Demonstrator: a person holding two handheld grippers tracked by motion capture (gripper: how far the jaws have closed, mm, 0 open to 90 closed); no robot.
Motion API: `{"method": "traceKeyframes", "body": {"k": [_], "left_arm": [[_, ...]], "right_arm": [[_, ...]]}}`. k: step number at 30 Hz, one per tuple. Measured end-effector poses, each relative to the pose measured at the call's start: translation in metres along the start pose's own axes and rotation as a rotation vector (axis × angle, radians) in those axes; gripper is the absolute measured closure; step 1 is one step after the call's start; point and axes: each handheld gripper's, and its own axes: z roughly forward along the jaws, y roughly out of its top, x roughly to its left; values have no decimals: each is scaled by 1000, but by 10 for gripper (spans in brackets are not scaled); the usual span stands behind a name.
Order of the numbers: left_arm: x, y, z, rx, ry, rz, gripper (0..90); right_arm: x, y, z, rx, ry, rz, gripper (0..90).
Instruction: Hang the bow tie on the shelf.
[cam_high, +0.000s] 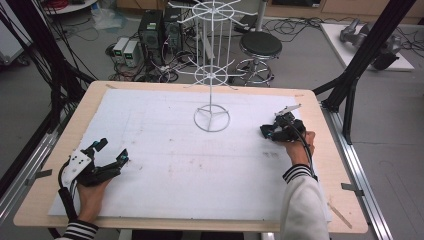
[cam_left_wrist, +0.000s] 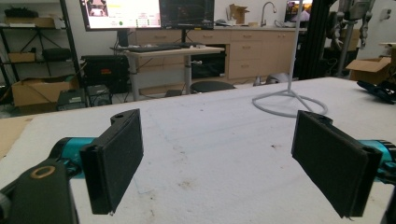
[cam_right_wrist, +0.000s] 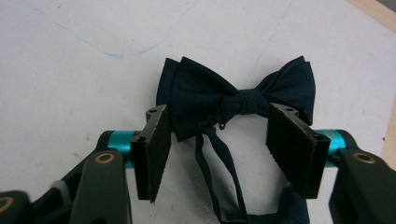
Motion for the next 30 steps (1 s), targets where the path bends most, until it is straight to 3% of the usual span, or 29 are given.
{"method": "traceKeyframes", "body": {"k": [14,20,25,30], "left_arm": [[0,0,0,1,0,-2,170],[0,0,0,-1,0,-2,170],[0,0,0,0,0,-3,170],[0,0,0,-1,-1,-4,170]], "right_arm": [[-2,-2,10,55,32,18,493],[0,-2,14,101,23,-4,601],[-1,-2,14,100,23,0,635],[0,-2,18,126,5,-5,730]]}}
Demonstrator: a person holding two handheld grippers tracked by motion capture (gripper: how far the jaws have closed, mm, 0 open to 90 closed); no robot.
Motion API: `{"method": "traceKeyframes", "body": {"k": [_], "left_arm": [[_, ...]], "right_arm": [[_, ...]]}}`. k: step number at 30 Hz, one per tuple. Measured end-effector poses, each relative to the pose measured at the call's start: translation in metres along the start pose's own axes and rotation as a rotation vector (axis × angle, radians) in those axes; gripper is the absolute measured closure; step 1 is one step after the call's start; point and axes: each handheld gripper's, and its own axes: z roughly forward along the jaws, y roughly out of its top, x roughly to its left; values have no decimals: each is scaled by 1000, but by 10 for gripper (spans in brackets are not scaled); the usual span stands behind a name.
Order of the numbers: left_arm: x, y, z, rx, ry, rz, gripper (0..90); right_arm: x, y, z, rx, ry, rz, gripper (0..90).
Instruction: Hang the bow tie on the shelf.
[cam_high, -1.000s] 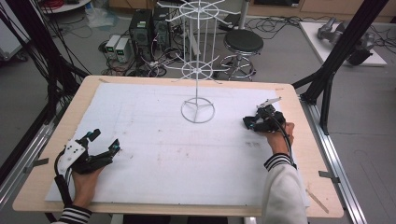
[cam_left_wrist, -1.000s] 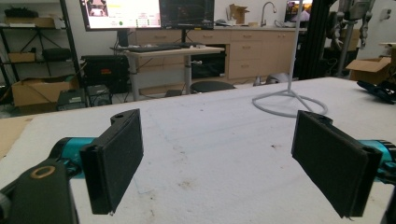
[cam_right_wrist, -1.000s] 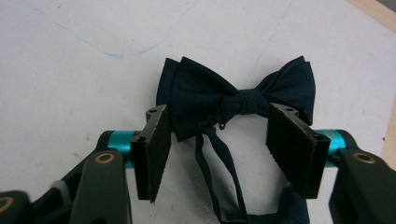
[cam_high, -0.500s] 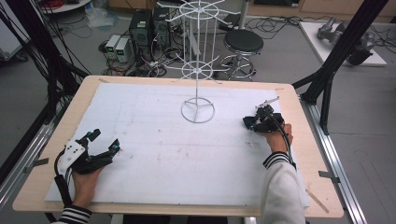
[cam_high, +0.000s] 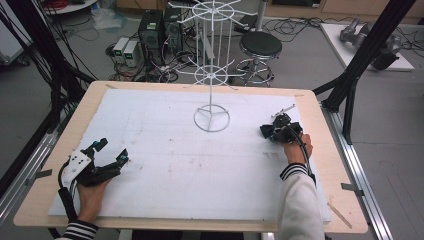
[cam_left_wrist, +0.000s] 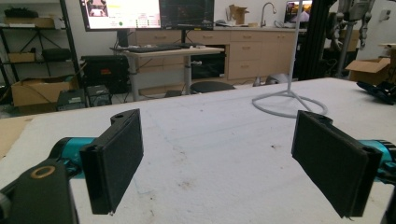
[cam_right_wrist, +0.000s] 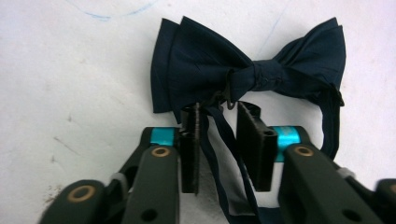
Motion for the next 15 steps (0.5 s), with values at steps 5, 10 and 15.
{"method": "traceKeyframes", "body": {"k": [5,10,15], "left_arm": [[0,0,0,-1,0,0,170],[0,0,0,-1,0,-1,170],[0,0,0,-2,0,-1,170]], "right_arm": [[1,1,1,-4,-21,18,785],[-1,0,1,-9,-32,30,869],[-2,-1,-1,-20,-31,42,874]]}}
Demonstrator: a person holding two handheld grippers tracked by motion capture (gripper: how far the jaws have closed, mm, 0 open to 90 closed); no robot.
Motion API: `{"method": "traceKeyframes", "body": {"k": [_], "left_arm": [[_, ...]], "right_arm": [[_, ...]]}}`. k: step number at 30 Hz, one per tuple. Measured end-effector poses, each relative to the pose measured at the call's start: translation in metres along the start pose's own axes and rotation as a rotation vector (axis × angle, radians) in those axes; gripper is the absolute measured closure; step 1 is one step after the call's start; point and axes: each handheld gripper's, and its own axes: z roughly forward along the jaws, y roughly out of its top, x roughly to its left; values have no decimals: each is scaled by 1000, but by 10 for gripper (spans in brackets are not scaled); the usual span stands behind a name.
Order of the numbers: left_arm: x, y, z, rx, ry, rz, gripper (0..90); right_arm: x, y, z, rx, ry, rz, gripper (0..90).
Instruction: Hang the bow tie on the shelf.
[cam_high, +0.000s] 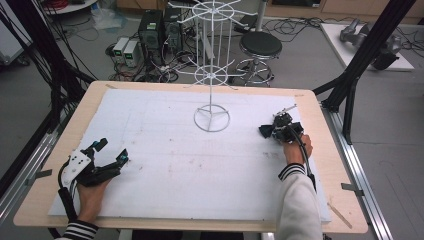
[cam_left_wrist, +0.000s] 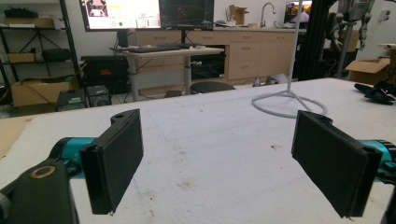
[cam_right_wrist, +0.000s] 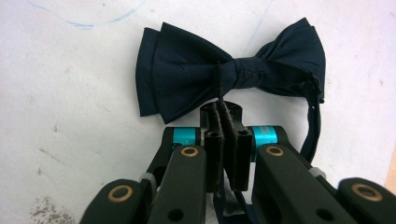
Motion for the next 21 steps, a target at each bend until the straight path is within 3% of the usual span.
{"method": "traceKeyframes", "body": {"k": [9,19,21], "left_arm": [[0,0,0,0,0,3,170],[0,0,0,-2,0,5,170],[0,0,0,-1,-1,7,170]], "right_arm": [[0,0,-6,-51,16,29,877],[1,0,-22,-174,41,78,877],[0,-2,-28,-226,56,92,877]]}}
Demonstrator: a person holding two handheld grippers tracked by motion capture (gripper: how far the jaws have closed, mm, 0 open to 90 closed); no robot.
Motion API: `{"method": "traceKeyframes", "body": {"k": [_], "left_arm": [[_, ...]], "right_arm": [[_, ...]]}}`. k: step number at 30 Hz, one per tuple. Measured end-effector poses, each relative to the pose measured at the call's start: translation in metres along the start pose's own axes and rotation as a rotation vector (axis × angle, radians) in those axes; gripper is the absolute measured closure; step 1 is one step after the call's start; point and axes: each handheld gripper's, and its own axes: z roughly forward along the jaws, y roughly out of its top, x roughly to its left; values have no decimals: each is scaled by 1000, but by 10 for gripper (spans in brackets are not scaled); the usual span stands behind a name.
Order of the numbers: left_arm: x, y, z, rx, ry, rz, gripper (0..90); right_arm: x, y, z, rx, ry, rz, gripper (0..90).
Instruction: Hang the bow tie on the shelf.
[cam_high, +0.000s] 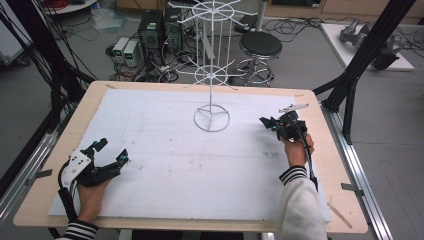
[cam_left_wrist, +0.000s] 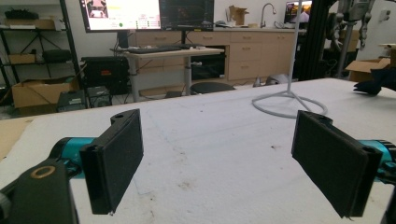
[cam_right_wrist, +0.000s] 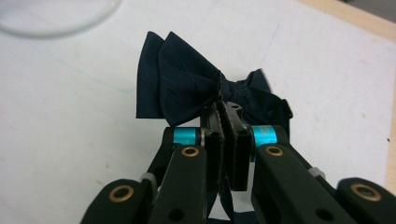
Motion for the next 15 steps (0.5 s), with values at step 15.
{"method": "traceKeyframes", "body": {"k": [15], "left_arm": [[-1,0,0,-3,2,0,170]], "right_arm": [[4,0,-24,-225,79,101,877]]}}
